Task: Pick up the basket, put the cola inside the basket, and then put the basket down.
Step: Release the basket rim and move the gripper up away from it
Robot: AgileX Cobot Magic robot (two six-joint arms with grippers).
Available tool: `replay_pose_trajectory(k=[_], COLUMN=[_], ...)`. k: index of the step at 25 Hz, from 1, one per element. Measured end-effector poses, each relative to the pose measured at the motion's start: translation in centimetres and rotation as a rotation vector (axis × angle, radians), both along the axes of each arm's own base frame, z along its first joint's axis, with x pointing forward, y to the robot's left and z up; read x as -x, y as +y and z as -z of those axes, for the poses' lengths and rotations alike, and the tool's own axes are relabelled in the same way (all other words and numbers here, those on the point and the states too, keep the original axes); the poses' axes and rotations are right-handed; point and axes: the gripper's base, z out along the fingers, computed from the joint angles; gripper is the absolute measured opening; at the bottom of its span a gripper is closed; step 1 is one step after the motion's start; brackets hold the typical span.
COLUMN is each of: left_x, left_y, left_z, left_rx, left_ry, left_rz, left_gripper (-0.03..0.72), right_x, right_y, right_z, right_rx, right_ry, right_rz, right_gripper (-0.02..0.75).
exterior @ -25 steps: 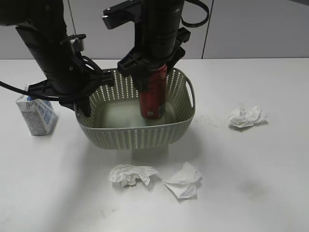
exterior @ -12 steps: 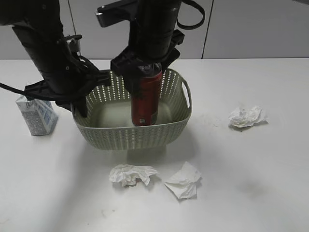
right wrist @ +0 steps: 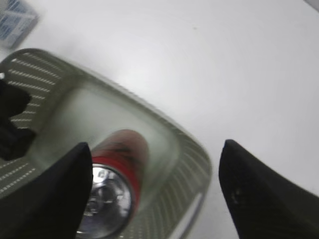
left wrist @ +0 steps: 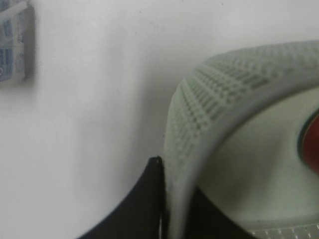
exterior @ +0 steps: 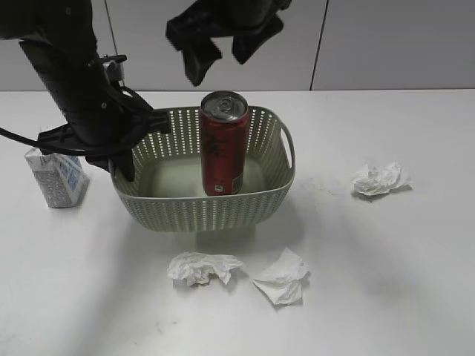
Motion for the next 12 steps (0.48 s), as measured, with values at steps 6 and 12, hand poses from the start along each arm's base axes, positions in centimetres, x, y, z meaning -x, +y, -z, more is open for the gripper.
replay_pose_trajectory(k=[6,12], left_x=[-0.9,-3.0], left_y=[-0.5,-1.7], left_z=[-0.1,0.9], left_rx=[0.001,-0.003], left_ry=[0.008,0.038], left_rz=[0.015,0.057], left_gripper=[0.0,0.0], right_x=[-2.9,-1.5], right_y=[-7.7,-17.1], right_z=[-3.2,-4.8], right_rx=[-0.036,-0.042], right_ry=[-0.058,-0.023], right_rz=[0.194,0.388], right_gripper=[0.596,0.596])
